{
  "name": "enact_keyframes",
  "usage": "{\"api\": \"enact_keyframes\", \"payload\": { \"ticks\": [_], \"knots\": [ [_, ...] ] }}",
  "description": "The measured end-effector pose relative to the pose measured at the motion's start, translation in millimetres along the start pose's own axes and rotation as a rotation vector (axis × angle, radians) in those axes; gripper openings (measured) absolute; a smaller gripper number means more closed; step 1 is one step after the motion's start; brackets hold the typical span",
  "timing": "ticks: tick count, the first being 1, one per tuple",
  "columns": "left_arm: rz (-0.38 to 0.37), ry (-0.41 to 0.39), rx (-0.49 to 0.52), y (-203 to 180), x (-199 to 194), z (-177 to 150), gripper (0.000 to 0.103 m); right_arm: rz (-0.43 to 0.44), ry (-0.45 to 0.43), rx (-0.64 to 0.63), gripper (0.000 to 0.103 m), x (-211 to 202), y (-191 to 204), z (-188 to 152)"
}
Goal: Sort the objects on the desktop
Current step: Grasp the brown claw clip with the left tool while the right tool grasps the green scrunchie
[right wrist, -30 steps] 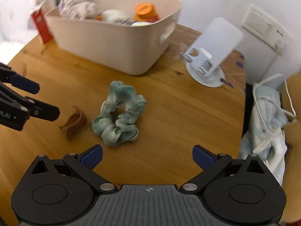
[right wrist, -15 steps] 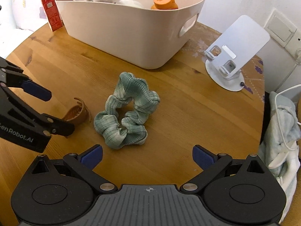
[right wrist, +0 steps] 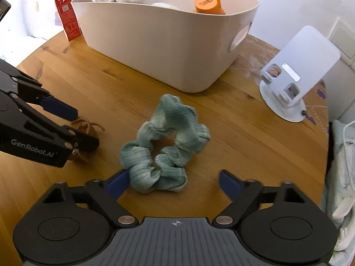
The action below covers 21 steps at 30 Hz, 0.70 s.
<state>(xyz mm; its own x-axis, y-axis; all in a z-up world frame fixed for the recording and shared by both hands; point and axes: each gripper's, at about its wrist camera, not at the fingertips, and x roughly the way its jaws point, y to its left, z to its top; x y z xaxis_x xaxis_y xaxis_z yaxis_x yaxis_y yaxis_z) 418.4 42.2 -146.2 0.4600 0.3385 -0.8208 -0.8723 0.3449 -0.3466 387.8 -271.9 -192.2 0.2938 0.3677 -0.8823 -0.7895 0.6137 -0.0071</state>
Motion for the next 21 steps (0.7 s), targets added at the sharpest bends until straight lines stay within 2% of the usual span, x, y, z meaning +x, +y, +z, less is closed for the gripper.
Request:
{"api": "enact_keyframes", "payload": {
  "ticks": [1, 2, 3, 4, 5, 8, 9, 10, 16, 21],
  "knots": [
    [0.004, -0.004, 0.000, 0, 0, 1, 0.037, -0.005, -0.005, 0.000, 0.071, 0, 0, 1],
    [0.004, -0.007, -0.002, 1, 0, 2, 0.036, -0.012, -0.008, 0.001, 0.062, 0, 1, 2],
    [-0.001, -0.007, -0.012, 3, 0, 2, 0.035, -0.008, -0.009, 0.008, 0.059, 0, 0, 2],
    [-0.001, -0.012, -0.023, 5, 0, 2, 0.033, 0.001, -0.014, 0.018, 0.050, -1, -2, 2],
    [0.003, -0.019, -0.028, 7, 0, 1, 0.032, 0.004, -0.019, 0.019, 0.037, -1, -2, 2],
    [0.008, -0.030, -0.015, 8, -2, 0, 0.031, 0.004, -0.018, 0.004, 0.025, -3, 0, 2],
    [0.007, -0.035, -0.014, 9, -3, 0, 0.030, 0.007, -0.016, 0.004, 0.023, -3, 0, 2],
    [0.003, -0.039, -0.015, 10, -4, -1, 0.015, 0.009, -0.017, 0.006, 0.021, -4, 1, 1],
    [-0.022, -0.041, 0.018, 14, -10, -7, 0.009, 0.005, -0.023, 0.030, 0.014, -12, 7, -2],
    [-0.031, -0.043, -0.009, 26, -15, -17, 0.004, 0.000, -0.038, 0.043, 0.012, -22, 11, -5]
  ]
}}
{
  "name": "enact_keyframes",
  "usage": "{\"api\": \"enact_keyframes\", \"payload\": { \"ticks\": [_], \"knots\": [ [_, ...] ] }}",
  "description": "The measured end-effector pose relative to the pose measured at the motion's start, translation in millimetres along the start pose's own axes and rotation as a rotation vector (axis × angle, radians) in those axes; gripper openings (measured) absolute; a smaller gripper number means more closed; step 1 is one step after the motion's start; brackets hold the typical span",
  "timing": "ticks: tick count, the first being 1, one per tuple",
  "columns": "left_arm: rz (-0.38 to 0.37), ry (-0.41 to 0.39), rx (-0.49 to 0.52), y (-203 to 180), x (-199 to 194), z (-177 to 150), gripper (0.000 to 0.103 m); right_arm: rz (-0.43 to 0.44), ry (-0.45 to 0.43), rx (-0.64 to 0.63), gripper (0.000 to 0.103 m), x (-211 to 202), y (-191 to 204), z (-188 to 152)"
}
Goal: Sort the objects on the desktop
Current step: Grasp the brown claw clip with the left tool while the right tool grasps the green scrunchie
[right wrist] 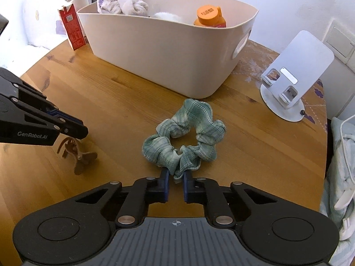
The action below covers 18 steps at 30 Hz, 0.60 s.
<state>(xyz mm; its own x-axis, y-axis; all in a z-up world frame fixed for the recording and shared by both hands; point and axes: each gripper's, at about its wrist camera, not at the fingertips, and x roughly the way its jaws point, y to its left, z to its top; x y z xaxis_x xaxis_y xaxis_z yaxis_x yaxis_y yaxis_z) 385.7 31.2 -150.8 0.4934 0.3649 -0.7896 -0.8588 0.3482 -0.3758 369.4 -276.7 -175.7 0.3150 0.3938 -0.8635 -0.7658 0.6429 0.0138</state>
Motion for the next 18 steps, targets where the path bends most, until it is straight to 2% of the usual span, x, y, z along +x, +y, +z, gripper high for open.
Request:
{"api": "enact_keyframes", "payload": {
  "ticks": [18],
  "knots": [
    [-0.073, -0.087, -0.061, 23, -28, -3, 0.002, -0.030, -0.073, 0.046, 0.010, -31, 8, 2]
  ]
}}
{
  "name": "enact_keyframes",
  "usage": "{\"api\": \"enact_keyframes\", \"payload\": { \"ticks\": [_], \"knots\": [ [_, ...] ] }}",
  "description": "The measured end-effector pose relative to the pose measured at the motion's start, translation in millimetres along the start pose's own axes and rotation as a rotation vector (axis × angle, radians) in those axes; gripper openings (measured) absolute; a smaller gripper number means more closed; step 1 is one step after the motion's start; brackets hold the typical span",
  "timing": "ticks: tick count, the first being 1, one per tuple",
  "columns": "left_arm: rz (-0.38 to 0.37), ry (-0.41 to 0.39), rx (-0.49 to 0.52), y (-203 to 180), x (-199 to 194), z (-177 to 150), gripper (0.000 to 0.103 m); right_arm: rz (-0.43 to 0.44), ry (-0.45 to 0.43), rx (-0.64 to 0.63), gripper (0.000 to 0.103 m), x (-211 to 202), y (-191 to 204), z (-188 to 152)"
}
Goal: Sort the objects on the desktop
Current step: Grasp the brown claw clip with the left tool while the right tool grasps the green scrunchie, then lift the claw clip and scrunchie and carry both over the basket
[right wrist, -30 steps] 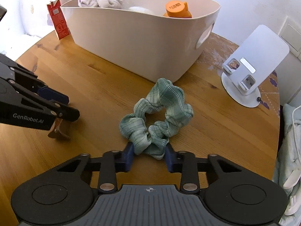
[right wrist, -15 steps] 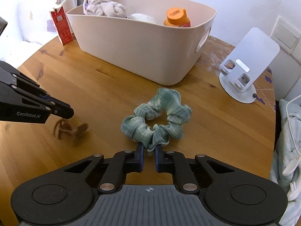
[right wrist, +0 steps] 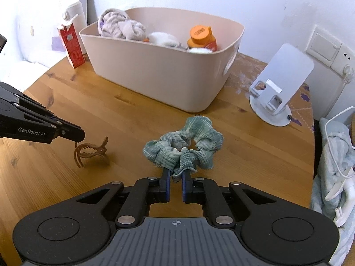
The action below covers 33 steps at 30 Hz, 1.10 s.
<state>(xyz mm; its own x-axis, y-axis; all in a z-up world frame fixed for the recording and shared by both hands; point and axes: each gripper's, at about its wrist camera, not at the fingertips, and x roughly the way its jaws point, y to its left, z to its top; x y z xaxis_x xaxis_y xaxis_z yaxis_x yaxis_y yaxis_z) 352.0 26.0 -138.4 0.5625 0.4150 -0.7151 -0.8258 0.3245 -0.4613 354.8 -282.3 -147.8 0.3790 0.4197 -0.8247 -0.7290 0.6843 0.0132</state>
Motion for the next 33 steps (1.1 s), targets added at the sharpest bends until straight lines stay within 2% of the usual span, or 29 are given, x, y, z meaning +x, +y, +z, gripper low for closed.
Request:
{"api": "enact_keyframes", "payload": {
  "ticks": [12, 25, 28, 29, 33],
  "knots": [
    [-0.027, -0.071, -0.016, 2, -25, 17, 0.002, -0.017, -0.085, 0.000, 0.010, -27, -5, 22],
    [-0.056, -0.200, -0.024, -2, -68, 55, 0.002, -0.037, -0.171, -0.031, 0.010, -57, -9, 52],
    [-0.066, -0.223, -0.021, -3, -75, 62, 0.002, -0.042, -0.189, -0.036, 0.007, -65, -10, 59],
    [-0.069, -0.230, -0.020, -3, -78, 65, 0.002, -0.043, -0.195, -0.038, 0.002, -68, -10, 62],
    [-0.077, -0.260, -0.023, -3, -86, 77, 0.002, -0.052, -0.216, -0.051, 0.002, -75, -9, 74]
  ]
}}
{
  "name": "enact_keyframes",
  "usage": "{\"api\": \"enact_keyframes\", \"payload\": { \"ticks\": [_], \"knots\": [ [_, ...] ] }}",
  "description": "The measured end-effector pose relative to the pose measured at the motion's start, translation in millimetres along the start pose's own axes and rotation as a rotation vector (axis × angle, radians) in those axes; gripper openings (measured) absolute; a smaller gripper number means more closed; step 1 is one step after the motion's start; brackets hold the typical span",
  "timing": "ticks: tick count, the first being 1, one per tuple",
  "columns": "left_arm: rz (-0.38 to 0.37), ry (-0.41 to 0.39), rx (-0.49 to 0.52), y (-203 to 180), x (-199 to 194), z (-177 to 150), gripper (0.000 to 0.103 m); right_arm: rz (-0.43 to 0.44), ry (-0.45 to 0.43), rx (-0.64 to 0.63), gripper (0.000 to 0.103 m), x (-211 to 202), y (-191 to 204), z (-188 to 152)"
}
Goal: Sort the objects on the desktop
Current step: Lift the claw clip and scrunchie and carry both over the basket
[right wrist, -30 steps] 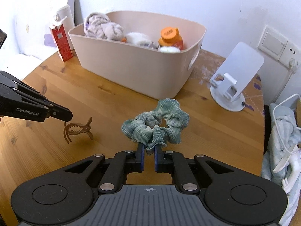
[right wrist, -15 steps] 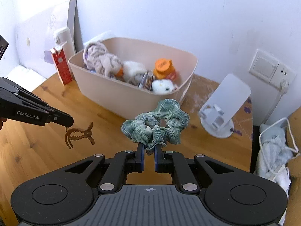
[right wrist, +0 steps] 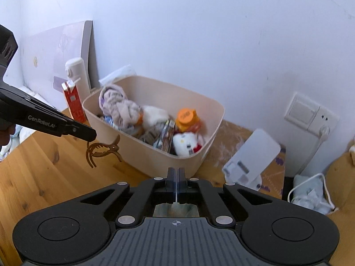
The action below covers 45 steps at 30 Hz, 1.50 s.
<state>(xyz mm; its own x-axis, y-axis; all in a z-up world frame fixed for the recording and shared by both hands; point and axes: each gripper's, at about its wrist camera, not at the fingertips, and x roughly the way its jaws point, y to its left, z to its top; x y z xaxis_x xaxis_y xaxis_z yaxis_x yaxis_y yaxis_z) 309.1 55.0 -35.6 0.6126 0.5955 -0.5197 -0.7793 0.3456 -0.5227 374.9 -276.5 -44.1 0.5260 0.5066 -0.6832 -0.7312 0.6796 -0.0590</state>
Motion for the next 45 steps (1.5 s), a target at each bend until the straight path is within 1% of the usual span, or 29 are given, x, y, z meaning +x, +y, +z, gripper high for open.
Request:
{"api": "enact_keyframes", "payload": {
  "ticks": [4, 6, 7, 8, 9, 10, 11, 13, 15, 16, 17, 20, 22, 24, 25, 26, 27, 28, 29, 31, 34, 42, 45],
  "knots": [
    [-0.001, -0.023, 0.007, 1, -3, 10, 0.002, 0.002, -0.011, 0.010, 0.001, -1, -1, 9],
    [-0.003, -0.027, 0.009, 1, -2, 14, 0.002, -0.008, 0.012, 0.005, 0.001, 5, 0, 9],
    [-0.002, -0.027, 0.009, 2, -2, 14, 0.002, 0.004, 0.038, 0.020, 0.004, 10, -3, 7],
    [-0.002, -0.026, 0.008, 2, -1, 14, 0.002, 0.015, 0.061, 0.051, 0.021, 17, -5, 2],
    [-0.003, -0.025, 0.007, 2, 0, 14, 0.002, 0.022, 0.075, 0.084, 0.029, 23, -8, -4],
    [-0.002, -0.025, 0.010, 2, 0, 14, 0.002, 0.026, 0.099, 0.111, 0.047, 30, -9, -11],
    [-0.001, -0.026, 0.013, 2, 0, 14, 0.002, 0.022, 0.119, 0.124, 0.057, 37, -9, -18],
    [0.000, -0.026, 0.016, 3, 0, 14, 0.002, 0.003, 0.168, 0.115, 0.057, 53, -6, -30],
    [0.002, -0.026, 0.016, 4, 0, 13, 0.002, -0.027, 0.215, 0.107, 0.067, 68, -2, -40],
    [0.002, -0.028, 0.017, 5, 0, 13, 0.002, -0.044, 0.232, 0.106, 0.075, 75, 0, -44],
    [0.003, -0.029, 0.016, 5, -1, 14, 0.002, -0.056, 0.245, 0.104, 0.077, 82, 2, -48],
    [0.004, -0.032, 0.019, 6, -2, 13, 0.002, -0.086, 0.281, 0.102, 0.079, 98, 4, -54],
    [0.003, -0.034, 0.020, 6, -2, 13, 0.002, -0.103, 0.322, 0.101, 0.079, 111, 4, -58],
    [0.004, -0.036, 0.022, 6, -3, 13, 0.002, -0.101, 0.361, 0.100, 0.078, 120, 4, -62],
    [0.003, -0.036, 0.020, 6, -3, 13, 0.002, -0.094, 0.382, 0.099, 0.073, 124, 3, -64],
    [0.003, -0.037, 0.020, 6, -3, 13, 0.002, -0.089, 0.406, 0.100, 0.060, 128, 3, -66],
    [0.002, -0.037, 0.022, 6, -2, 13, 0.002, -0.086, 0.420, 0.103, 0.049, 130, 3, -69],
    [0.001, -0.038, 0.022, 6, -3, 13, 0.002, -0.075, 0.405, 0.125, 0.034, 128, 1, -70],
    [-0.001, -0.041, 0.021, 5, -4, 14, 0.002, -0.073, 0.407, 0.135, 0.019, 127, 0, -71],
    [-0.005, -0.044, 0.020, 4, -5, 14, 0.002, -0.072, 0.408, 0.126, 0.015, 124, 1, -71],
    [-0.014, -0.052, 0.018, 2, -8, 15, 0.002, -0.063, 0.375, 0.127, 0.013, 110, -1, -69],
    [-0.031, -0.078, 0.020, -1, -13, 20, 0.002, -0.059, 0.195, 0.153, 0.013, 42, -12, -43],
    [-0.031, -0.091, 0.022, -1, -15, 24, 0.002, -0.085, 0.119, 0.146, 0.013, 23, -17, -27]
  ]
}}
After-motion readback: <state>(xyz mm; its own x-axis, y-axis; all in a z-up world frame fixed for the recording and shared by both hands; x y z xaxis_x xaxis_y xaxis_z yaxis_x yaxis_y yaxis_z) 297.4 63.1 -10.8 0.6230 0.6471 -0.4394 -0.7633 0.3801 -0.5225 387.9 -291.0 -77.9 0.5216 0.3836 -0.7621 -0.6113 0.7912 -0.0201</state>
